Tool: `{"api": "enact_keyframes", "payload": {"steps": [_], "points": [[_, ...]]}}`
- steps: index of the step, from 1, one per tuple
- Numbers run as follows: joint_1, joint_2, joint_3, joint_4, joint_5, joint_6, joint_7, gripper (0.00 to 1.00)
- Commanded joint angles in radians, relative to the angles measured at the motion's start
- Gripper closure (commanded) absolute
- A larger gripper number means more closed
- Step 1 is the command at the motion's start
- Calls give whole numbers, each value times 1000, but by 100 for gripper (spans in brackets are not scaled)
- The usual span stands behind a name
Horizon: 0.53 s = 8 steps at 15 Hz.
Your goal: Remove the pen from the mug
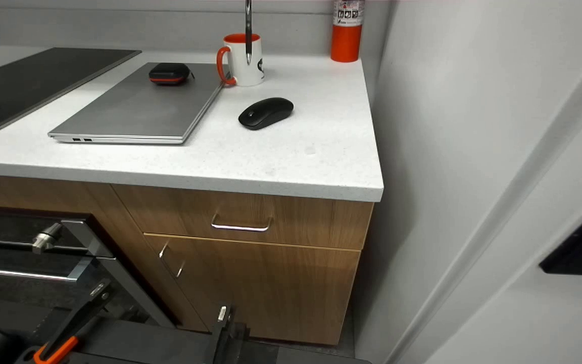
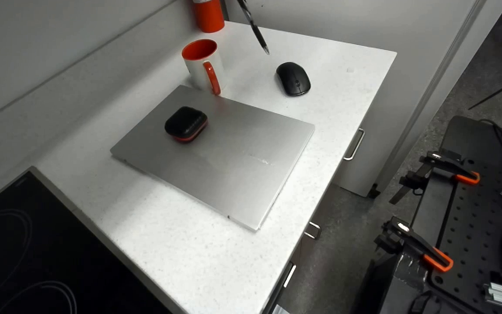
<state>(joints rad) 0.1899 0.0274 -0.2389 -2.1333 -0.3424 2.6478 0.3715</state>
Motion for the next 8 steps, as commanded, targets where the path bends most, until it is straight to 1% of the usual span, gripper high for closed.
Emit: {"api": "enact_keyframes", "payload": {"steps": [1, 2, 6, 8], "points": [[-90, 41, 96, -13, 74, -144, -56, 99], [-104, 63, 115, -11, 136, -174, -98, 99], [-153, 145, 158, 38, 326, -265, -162, 99], [-164, 186, 151, 65, 327, -256, -111, 99]]}}
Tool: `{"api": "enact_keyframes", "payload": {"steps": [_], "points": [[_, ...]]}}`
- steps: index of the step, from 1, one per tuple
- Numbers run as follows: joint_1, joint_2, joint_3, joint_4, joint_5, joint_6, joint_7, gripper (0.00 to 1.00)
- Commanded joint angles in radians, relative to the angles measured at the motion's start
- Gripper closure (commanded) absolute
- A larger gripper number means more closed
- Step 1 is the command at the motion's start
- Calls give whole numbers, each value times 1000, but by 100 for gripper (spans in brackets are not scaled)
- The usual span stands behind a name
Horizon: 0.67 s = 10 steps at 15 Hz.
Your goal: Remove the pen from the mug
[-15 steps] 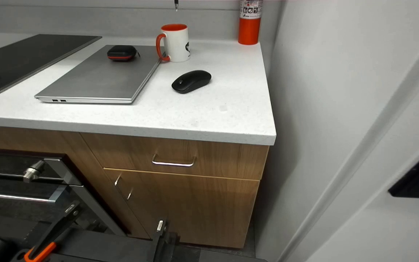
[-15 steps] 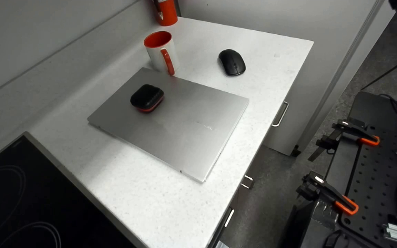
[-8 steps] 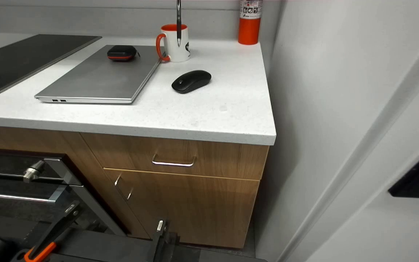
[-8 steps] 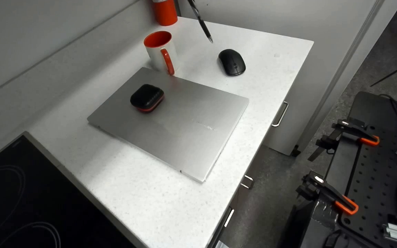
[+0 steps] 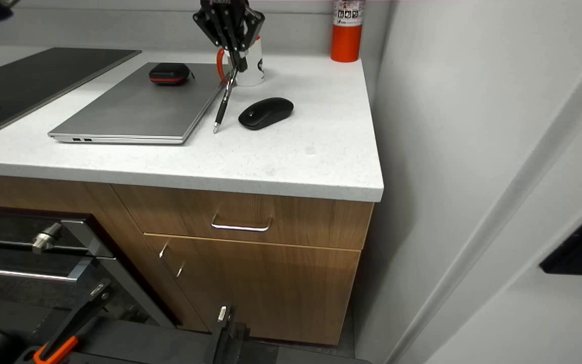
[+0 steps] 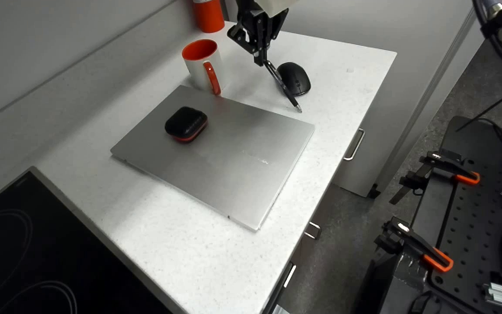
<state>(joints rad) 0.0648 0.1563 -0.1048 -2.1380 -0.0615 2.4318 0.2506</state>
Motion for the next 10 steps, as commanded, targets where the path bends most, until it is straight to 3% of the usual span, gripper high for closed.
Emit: {"api": "enact_keyframes", "payload": {"steps": [1, 3, 4, 6, 10], "points": [[-43, 74, 12, 81, 42, -25, 25, 99], [-40, 107, -10, 101, -18, 20, 97, 99], [-43, 116, -10, 112, -14, 24, 101, 69], [-43, 127, -11, 128, -2, 29, 106, 63], [-36, 137, -17, 154, -12, 35, 135, 32]]}}
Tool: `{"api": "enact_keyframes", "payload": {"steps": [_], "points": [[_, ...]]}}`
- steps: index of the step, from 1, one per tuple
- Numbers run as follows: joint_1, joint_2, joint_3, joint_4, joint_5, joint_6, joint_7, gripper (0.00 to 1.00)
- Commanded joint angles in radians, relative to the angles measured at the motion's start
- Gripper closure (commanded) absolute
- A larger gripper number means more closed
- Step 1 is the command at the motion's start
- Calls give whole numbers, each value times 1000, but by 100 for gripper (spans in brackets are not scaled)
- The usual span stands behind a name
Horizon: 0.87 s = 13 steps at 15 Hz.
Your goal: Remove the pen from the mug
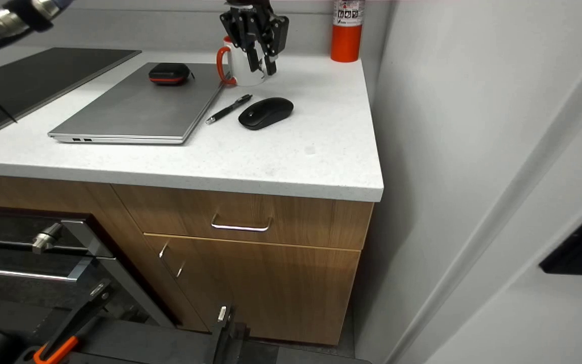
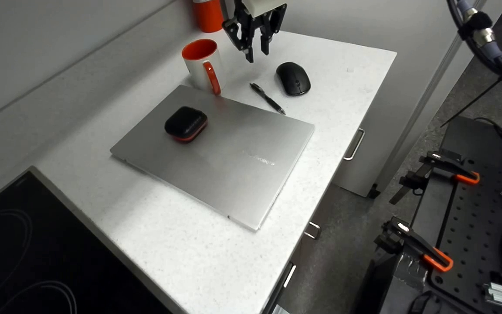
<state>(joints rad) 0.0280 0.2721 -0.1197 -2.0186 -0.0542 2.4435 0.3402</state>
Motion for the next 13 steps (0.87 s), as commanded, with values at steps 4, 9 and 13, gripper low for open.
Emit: {"api": "enact_keyframes", "payload": {"steps": [4, 9, 13], "points": [[-1, 24, -4, 49, -19, 22, 59, 1], [-7, 6, 8, 31, 2, 0, 23, 0], [-7, 6, 10, 32, 2, 0, 23, 0]]}}
